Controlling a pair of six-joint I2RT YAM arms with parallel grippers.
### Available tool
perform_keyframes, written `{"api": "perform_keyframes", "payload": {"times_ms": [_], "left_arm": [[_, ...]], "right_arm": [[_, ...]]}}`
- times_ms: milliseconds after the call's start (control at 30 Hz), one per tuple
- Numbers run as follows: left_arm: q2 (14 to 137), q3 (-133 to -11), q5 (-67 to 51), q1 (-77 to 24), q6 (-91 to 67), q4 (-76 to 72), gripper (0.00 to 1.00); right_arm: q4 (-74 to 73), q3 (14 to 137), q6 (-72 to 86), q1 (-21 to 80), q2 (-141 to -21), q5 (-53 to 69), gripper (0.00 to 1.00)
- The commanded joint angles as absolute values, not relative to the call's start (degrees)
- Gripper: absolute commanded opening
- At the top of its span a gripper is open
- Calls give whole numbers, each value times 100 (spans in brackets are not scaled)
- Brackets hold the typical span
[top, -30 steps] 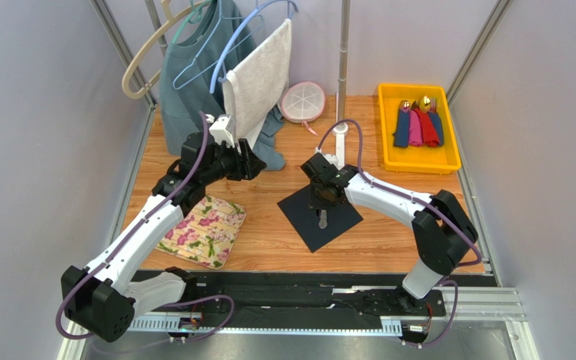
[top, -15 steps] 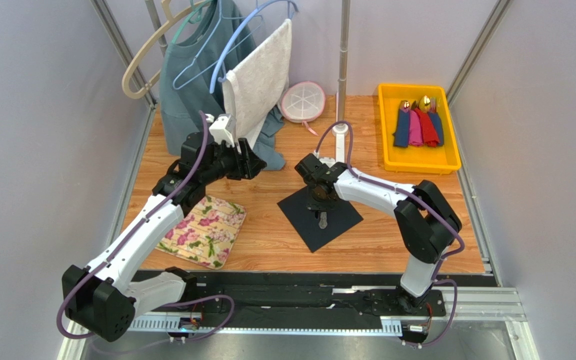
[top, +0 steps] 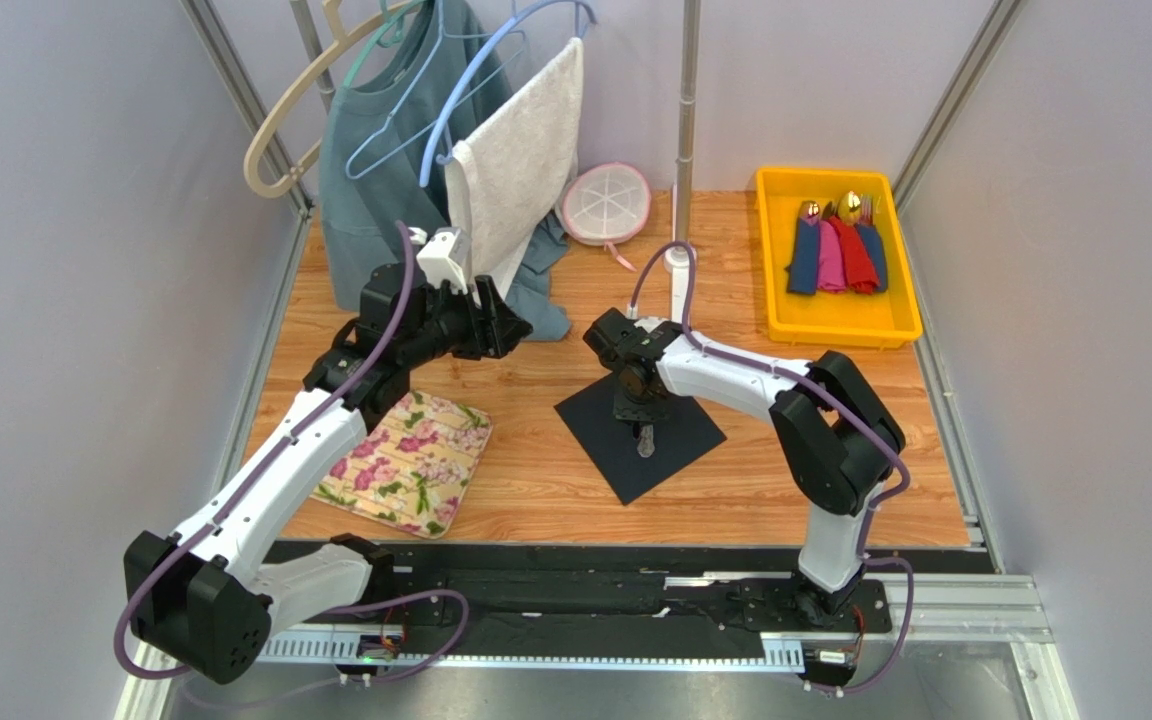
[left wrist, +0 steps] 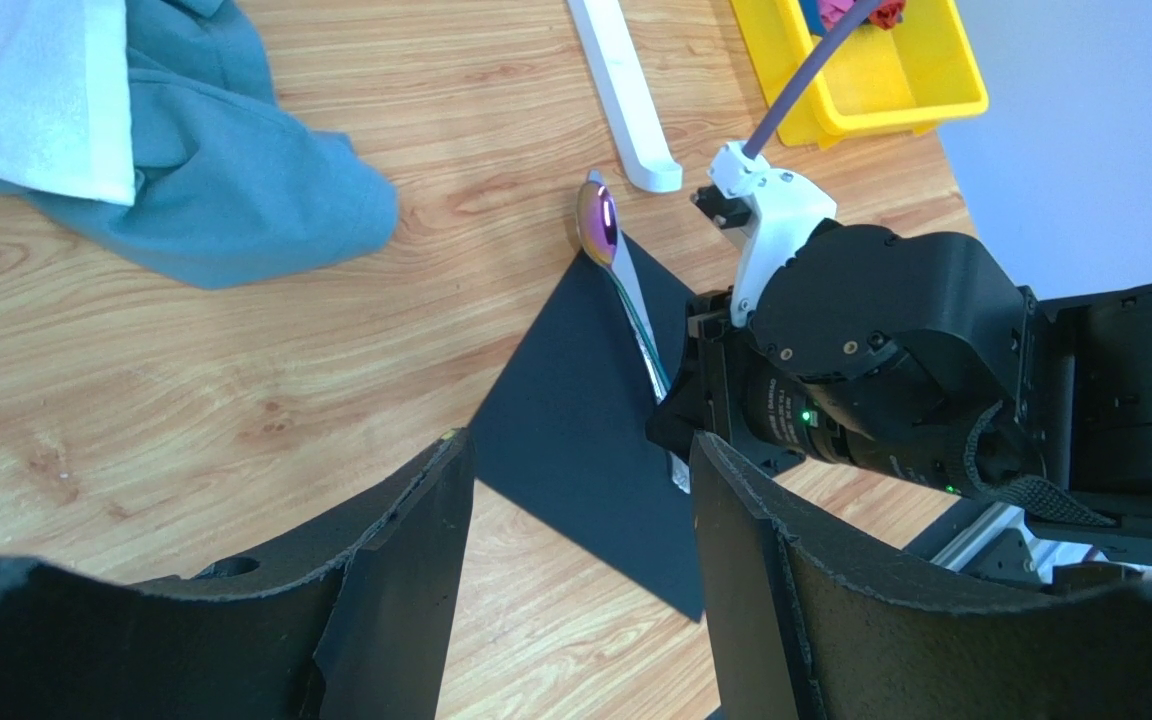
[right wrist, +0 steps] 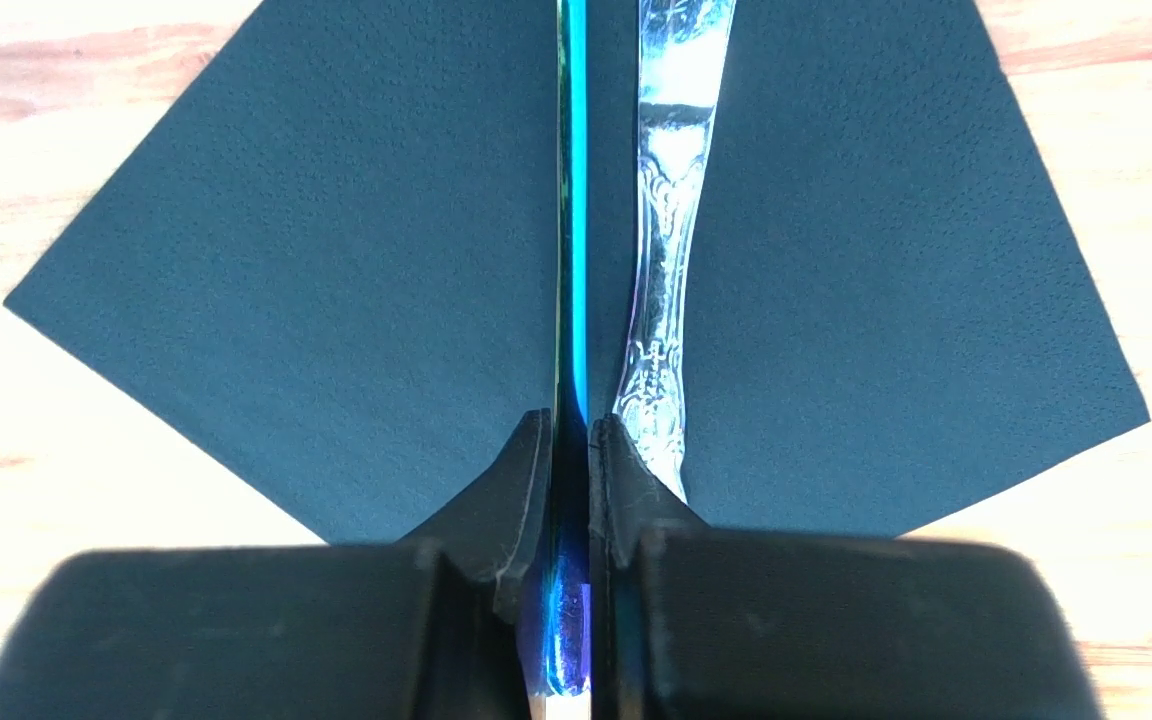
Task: Place the utensils on the paper napkin and roll it up
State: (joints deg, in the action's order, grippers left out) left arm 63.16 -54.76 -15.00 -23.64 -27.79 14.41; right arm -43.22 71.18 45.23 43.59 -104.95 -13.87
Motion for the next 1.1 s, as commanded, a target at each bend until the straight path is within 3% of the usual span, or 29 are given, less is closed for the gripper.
{"api": "perform_keyframes", "payload": {"times_ms": [0,233,433,567,667,833,967,1067], "left_arm": [[6240,-5441,-1644,-2320,-2769,1327,64],[6205,-5475,-1591,-2303,-2795,1432,65],[6126,-5484,-1714,-2303,-2401,1450,65],[6204,-5519,-2459,-2294,-1934,1441,65],[6494,-5616,-2715,-2373,-1758,1590,58],[7520,-5878,-2734,-2890,-1670,1582,33],[8541,-6432,-2830,-3444,-1618,1766,23],[9288,-6784,-2769,-3507,-1669,1793,16]], "right_arm": [[-4447,7506,4632,4351,-10582,-1670,16],[-4553,7497,4711,4351,-10591,-1635,34],[-4579,7699,4422,4351,-10126,-1337,36],[-4526,7892,3667,4272,-9529,-1029,35],[-4281,7578,3017,3921,-8957,-564,34],[-3666,6393,1891,3105,-8202,945,31],[-3612,6047,1346,2725,-8305,1520,20],[-3577,5915,1020,2540,-8498,1845,18]]}}
